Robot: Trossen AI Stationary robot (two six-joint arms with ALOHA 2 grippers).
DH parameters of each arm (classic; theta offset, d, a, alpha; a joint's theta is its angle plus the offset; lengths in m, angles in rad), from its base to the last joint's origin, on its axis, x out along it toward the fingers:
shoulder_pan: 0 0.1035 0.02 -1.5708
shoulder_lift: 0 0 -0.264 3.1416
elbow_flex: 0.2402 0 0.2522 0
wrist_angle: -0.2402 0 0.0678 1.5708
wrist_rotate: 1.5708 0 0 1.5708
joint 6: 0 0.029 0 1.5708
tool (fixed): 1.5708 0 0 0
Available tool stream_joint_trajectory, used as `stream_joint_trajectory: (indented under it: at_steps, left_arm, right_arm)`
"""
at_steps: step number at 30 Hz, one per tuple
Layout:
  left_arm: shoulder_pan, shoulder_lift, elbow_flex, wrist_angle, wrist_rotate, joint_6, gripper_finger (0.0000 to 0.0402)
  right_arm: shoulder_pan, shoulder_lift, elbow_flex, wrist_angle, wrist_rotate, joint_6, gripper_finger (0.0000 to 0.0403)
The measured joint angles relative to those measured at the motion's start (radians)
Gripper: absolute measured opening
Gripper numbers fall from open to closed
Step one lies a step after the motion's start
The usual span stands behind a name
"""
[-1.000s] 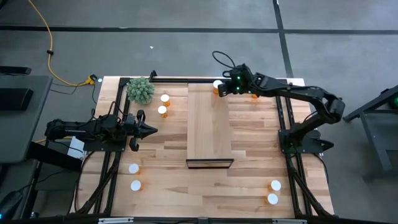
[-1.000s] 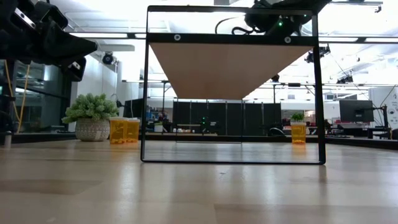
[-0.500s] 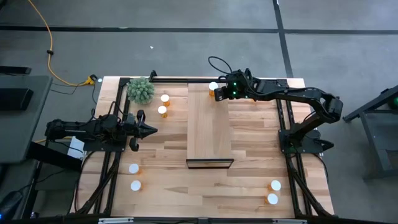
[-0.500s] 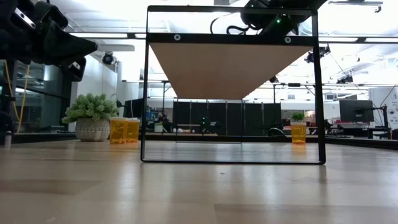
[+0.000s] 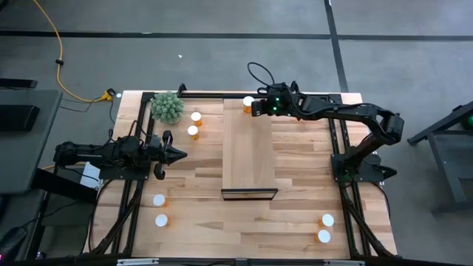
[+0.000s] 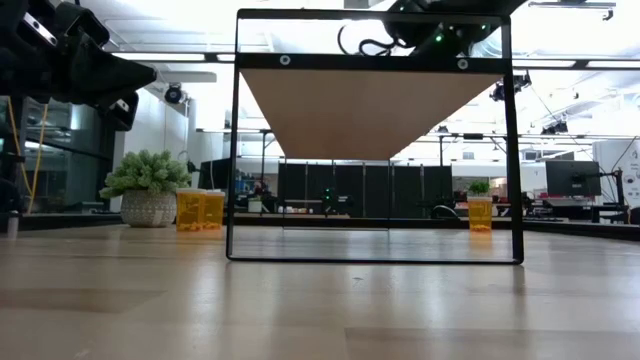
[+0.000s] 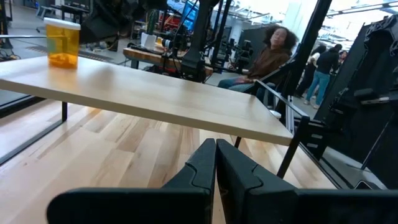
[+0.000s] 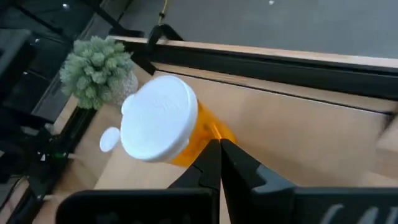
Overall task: Pick and place medicine bottles onto shelf by color
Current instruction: Put the orange pill bottle on the shelf
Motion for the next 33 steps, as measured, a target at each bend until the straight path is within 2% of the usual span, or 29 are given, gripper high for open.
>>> stream_joint_trajectory:
  at_steps: [5, 17, 33]
  left_arm:
    - [0.0, 0.0, 0.0, 0.0, 0.0, 0.0, 0.0003]
    - [0.0, 0.0, 0.0, 0.0, 0.0, 0.0, 0.0003]
    - [0.0, 0.0, 0.0, 0.0, 0.0, 0.0, 0.0003]
  right_arm:
    - [0.003, 0.031, 0.0, 0.09, -0.002, 0.044, 0.0]
    - [0.022, 0.095, 0.0, 0.152, -0.051, 0.115, 0.0]
    - [0.035, 0.099, 0.0, 0.233, -0.041, 0.144, 0.0]
